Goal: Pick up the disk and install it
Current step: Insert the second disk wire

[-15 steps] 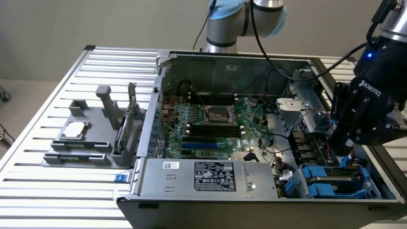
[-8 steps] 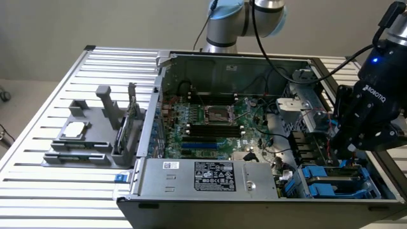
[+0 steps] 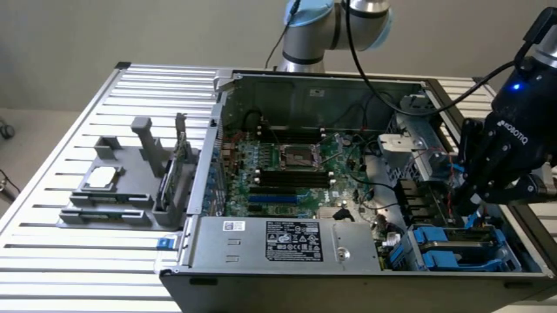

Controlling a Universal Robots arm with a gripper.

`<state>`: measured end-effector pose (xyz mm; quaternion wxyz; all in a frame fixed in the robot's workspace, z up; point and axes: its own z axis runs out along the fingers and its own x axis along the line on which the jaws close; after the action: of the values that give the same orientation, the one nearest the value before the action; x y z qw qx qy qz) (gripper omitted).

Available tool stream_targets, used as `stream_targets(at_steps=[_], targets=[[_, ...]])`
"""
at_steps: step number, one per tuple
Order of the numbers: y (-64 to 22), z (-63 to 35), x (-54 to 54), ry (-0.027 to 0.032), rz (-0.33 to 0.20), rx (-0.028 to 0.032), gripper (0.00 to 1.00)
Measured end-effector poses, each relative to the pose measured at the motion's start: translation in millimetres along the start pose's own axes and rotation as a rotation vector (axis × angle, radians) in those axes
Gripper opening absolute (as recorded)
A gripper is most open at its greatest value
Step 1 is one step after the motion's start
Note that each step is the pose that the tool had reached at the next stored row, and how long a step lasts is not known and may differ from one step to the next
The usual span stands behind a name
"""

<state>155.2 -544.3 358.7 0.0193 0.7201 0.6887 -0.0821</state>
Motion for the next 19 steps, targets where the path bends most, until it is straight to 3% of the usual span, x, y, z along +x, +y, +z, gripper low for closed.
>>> stream_targets(at_steps=[5,13,15,19], targets=[[0.2,0.7,-3.1,0.0158,-0.001,0.0006,0.16],[0.1,2.3,-11.9,0.0225,-0.003,0.0007,0.16],[0.3,3.2,-14.2,0.0277,-0.006,0.0006,0.16],[0.5,5.6,-17.4,0.0435,-0.013,0.0005,0.16]])
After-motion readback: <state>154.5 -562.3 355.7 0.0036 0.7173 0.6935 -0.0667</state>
